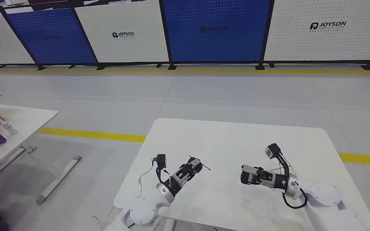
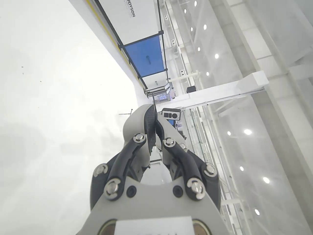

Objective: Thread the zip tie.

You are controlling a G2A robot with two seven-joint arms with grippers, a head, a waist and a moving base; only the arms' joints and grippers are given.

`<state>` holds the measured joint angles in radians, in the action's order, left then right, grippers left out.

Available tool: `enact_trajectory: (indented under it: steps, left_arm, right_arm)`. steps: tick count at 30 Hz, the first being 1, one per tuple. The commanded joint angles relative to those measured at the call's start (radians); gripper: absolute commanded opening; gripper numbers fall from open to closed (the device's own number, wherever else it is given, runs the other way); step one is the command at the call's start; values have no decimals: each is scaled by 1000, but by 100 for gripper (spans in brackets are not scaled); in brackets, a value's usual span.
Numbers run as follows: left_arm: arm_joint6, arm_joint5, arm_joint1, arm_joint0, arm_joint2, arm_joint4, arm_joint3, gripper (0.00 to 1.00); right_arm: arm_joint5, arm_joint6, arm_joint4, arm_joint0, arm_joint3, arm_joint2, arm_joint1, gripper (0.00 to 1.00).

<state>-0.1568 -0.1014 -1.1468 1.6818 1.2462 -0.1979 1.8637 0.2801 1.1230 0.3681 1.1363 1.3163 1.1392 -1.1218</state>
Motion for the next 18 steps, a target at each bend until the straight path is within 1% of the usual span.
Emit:
enact_trajectory:
  steps: [1,7,8,11,15,16,18]
  left_arm:
    - [0,0,0,0,0,0,0,0]
    - [2,-1,-1,-3,-2,-4,-1,0]
    - [0,-9,-2,-5,-4,-13,-2,0]
    - [-48,-44,0,2,9,-67,0,0]
    - [-119,-106,6,41,45,-141,34,0]
    - [-137,-116,7,48,52,-155,39,0]
    - [-144,-132,9,56,65,-164,45,0]
  right_arm:
    - [0,0,0,0,0,0,0,100]
    - [0,0,0,0,0,0,0,100]
    - [0,0,0,0,0,0,0,100]
    - [0,0,0,0,0,0,0,100]
    - [0,0,0,0,0,0,0,100]
    - [0,0,0,0,0,0,0,100]
    - [0,0,0,0,0,0,0,100]
